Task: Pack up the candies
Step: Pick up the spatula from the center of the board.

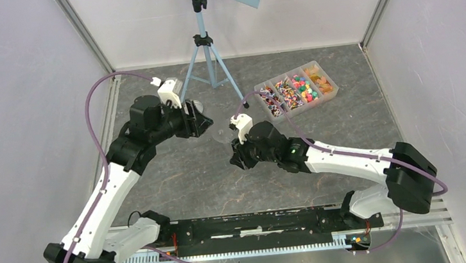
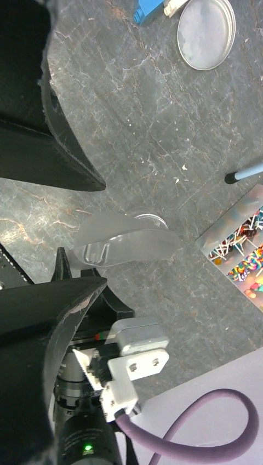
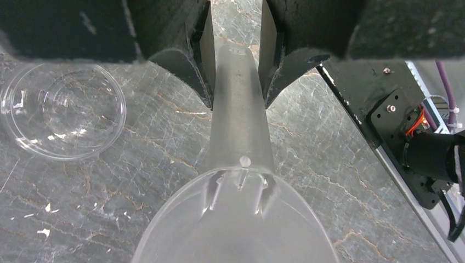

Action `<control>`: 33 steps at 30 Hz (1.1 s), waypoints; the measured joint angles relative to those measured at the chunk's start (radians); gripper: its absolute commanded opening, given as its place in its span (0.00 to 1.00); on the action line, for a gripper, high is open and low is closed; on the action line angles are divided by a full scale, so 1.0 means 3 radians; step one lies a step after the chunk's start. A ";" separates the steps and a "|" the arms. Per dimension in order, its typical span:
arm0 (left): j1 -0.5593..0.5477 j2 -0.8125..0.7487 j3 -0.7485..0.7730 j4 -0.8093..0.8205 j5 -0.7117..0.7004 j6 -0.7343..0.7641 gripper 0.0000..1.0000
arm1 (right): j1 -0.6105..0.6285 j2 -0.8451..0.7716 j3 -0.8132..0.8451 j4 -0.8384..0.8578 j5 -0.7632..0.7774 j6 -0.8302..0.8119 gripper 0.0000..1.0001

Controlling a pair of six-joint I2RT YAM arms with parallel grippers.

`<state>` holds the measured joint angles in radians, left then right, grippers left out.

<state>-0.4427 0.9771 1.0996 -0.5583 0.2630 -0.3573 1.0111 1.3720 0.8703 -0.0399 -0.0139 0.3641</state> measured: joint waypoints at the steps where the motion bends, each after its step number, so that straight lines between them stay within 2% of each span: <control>1: 0.0000 0.0041 -0.0001 0.0028 -0.0006 -0.0001 0.64 | -0.0001 0.0020 0.0006 -0.0024 0.0000 0.0003 0.03; 5: 0.0000 0.0193 -0.0019 0.0132 -0.0084 -0.0001 0.58 | -0.0001 0.0102 0.0064 -0.0118 0.0000 -0.0003 0.04; 12: 0.0000 0.0420 -0.0037 0.0165 -0.0175 -0.0004 0.40 | -0.0001 0.0168 0.0089 -0.0175 0.0000 -0.0027 0.04; 17: 0.0000 0.0533 -0.0037 0.0099 -0.0268 -0.0055 0.22 | 0.0000 0.0168 0.0090 -0.0181 0.0001 -0.0155 0.08; 21: 0.0000 0.0604 -0.0037 0.0022 -0.0322 -0.0217 0.03 | 0.0000 0.0118 0.0048 -0.0173 0.0056 -0.0367 0.12; 23: 0.0001 0.0628 -0.0037 0.0001 -0.0345 -0.0364 0.02 | -0.0001 0.0086 0.0015 -0.0177 0.0123 -0.0482 0.21; 27: 0.0065 0.0623 -0.0076 -0.0023 -0.0323 -0.0604 0.02 | -0.0003 -0.0001 -0.0067 -0.0114 0.0149 -0.0671 0.49; 30: 0.0262 0.0619 -0.0154 -0.0058 -0.0159 -0.0777 0.02 | -0.0001 -0.0187 -0.0195 0.0048 0.0111 -0.0858 0.65; 32: 0.0420 0.0614 -0.0209 -0.0083 -0.0036 -0.0865 0.02 | 0.0000 -0.0390 -0.0324 0.0256 0.0079 -0.1021 0.79; 33: 0.0506 0.0607 -0.0238 -0.0097 0.0037 -0.0923 0.02 | 0.0005 -0.0516 -0.0423 0.0412 0.0039 -0.1120 0.90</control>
<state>-0.2909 1.1591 1.0283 -0.5873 0.2741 -0.6342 1.0126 1.2171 0.7433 0.0837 -0.0021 0.0280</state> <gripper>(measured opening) 0.062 0.691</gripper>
